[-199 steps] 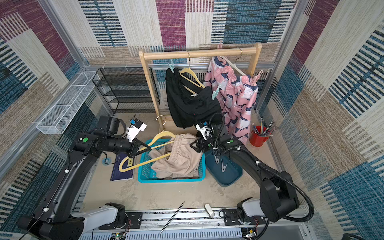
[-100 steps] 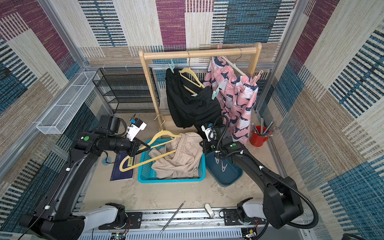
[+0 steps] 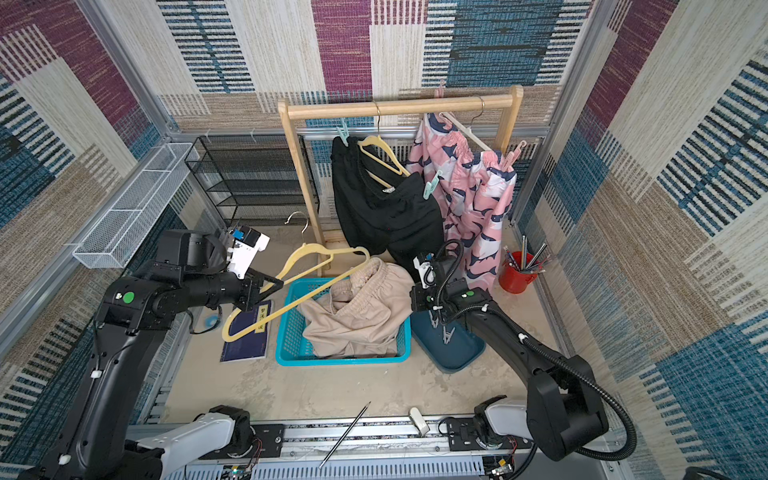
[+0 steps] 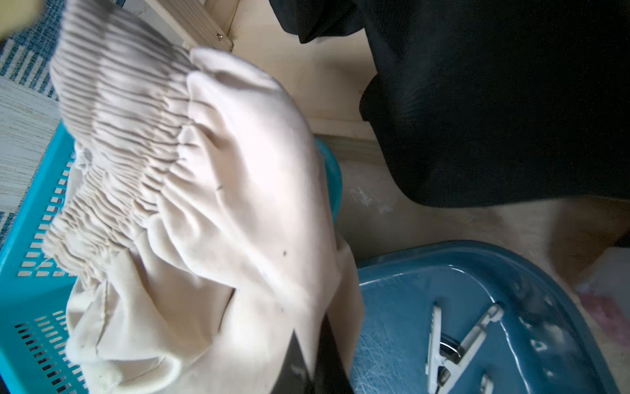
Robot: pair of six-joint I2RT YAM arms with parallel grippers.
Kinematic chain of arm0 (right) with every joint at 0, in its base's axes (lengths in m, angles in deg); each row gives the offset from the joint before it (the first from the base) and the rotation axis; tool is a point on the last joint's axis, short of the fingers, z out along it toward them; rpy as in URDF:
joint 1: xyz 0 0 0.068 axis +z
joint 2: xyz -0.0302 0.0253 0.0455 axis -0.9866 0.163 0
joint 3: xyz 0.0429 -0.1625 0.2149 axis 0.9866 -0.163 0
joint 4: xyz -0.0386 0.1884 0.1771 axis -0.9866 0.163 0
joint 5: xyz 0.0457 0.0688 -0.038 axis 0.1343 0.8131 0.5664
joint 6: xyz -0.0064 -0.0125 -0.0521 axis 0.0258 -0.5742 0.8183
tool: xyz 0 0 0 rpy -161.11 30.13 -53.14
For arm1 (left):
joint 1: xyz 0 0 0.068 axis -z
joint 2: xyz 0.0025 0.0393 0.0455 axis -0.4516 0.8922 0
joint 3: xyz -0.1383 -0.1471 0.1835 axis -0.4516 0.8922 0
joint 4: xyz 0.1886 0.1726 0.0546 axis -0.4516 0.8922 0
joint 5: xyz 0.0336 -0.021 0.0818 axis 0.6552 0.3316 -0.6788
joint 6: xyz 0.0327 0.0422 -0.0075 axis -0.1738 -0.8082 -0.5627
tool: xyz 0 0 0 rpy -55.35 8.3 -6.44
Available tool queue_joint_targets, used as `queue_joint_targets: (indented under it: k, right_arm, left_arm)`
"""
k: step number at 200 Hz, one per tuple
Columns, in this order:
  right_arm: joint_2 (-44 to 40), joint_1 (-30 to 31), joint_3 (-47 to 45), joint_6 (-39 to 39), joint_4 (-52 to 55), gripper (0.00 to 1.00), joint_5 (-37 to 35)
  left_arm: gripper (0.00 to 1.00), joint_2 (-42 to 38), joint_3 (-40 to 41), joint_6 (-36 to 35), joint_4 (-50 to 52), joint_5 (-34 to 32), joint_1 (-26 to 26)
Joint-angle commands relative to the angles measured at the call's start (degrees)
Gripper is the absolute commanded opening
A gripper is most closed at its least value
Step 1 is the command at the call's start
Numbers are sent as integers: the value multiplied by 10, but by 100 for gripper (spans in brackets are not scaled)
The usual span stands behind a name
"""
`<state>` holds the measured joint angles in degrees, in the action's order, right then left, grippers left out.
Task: Remove the clothespins securing shorts to the hanger
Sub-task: Remove the shorts from the hanger.
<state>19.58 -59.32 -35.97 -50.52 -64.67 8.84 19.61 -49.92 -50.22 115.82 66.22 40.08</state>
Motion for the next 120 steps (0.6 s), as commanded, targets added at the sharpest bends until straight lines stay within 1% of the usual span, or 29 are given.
queue_joint_targets:
  k: [1, 18, 44, 63, 78, 101, 120]
  right_arm:
    - [-10, 2, -7, -11, -27, 0, 22]
    - [-24, 20, -8, -10, -36, 0, 38]
    - [-29, 102, 21, -12, -35, 0, 14]
    - [-6, 155, 44, -19, -38, 0, 10]
    - [12, 190, 51, -24, -58, 0, 5]
    - [47, 227, 48, -40, -97, 0, 9]
    - [82, 247, 38, -51, -132, 0, 17]
  left_arm:
    - [0, -10, -23, 14, 8, 1, -1]
    - [0, -14, -31, 21, 4, 19, -1]
    - [0, -17, -26, 31, -16, 14, -1]
    - [0, -15, -13, 49, -45, 11, -1]
    - [0, -12, -6, 68, -65, -11, 0]
    - [0, -4, -1, 85, -77, -59, -1]
    - [0, -3, 11, 90, -92, -55, -1]
